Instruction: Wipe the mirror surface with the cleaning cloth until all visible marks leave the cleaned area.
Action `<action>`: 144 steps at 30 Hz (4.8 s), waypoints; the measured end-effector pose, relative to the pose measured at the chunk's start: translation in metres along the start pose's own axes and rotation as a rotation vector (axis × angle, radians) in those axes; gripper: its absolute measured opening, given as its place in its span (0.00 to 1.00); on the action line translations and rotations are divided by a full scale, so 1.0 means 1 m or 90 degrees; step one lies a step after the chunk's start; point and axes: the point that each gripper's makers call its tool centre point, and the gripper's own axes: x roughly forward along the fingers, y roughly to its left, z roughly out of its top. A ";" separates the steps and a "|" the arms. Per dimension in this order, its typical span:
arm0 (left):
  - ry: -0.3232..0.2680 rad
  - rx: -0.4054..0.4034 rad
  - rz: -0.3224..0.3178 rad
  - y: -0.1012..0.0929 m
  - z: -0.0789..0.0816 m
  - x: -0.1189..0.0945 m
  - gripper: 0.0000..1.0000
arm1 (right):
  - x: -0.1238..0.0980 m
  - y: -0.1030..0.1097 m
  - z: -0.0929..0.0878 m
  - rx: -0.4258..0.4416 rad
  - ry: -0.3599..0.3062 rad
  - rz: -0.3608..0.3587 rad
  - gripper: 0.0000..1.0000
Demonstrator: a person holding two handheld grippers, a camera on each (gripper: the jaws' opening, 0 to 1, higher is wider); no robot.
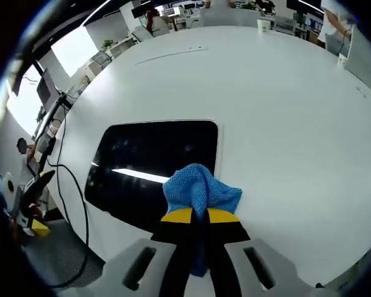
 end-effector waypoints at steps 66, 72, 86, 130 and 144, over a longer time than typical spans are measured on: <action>-0.009 -0.021 0.050 0.004 0.004 -0.004 0.99 | 0.014 0.074 -0.002 0.050 0.029 0.005 0.01; -0.013 -0.010 0.036 -0.001 0.005 -0.003 0.99 | 0.021 0.099 0.001 0.028 0.035 0.023 0.01; -0.013 -0.007 0.024 -0.004 0.004 -0.002 0.99 | 0.031 0.138 0.007 -0.019 0.045 0.047 0.01; -0.002 0.001 0.021 -0.004 0.001 -0.001 0.99 | 0.046 0.187 0.011 -0.089 0.043 0.086 0.01; -0.001 -0.007 0.017 -0.006 0.000 0.000 0.99 | 0.054 0.185 0.027 -0.117 0.038 0.077 0.01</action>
